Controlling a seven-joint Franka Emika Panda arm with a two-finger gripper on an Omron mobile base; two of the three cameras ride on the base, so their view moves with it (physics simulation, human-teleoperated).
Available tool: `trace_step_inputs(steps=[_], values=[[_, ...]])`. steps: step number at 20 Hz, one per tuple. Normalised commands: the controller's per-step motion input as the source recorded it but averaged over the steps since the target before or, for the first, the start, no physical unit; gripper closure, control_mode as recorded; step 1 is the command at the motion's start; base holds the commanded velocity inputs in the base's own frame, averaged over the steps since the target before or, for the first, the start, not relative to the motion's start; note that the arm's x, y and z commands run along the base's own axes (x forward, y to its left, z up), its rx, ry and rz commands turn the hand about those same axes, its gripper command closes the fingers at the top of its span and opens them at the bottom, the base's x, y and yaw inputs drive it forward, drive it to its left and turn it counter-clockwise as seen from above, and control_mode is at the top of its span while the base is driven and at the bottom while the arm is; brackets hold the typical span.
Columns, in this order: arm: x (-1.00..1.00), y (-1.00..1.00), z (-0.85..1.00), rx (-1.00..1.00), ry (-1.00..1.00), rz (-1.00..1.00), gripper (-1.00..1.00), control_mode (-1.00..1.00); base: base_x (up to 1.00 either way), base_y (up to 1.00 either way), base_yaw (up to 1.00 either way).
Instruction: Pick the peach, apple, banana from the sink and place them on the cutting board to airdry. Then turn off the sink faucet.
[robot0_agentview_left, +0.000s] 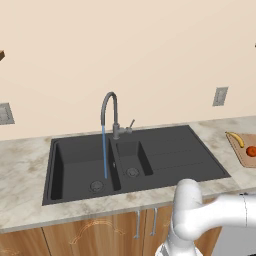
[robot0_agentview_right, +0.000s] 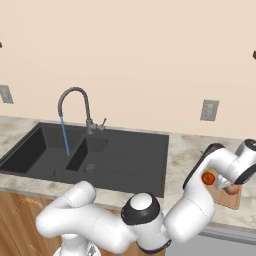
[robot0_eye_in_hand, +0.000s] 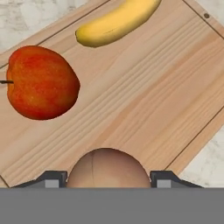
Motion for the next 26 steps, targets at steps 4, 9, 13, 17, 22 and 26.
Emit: trace_step_inputs(steps=[4,9,13,17,22,26], values=[[-0.01,0.01,0.31,0.00,-0.07,0.04,-1.00,-1.00,0.00,0.00,0.00],[0.00,0.11,0.42,0.00,-0.05,0.04,-1.00,-1.00,0.00,0.00,0.00],[-0.08,0.14,0.49,0.00,-0.02,0.02,-1.00,-1.00,0.00,0.00,0.00],[-0.35,0.29,0.72,0.00,-0.09,0.01,-1.00,-1.00,0.00,0.00,0.00],[-0.61,0.56,0.68,-0.07,-0.21,0.04,-1.00,-1.00,0.00,0.00,0.00],[-0.87,0.82,0.43,-0.23,-0.19,0.08,-1.00,-1.00,0.00,0.00,0.00]])
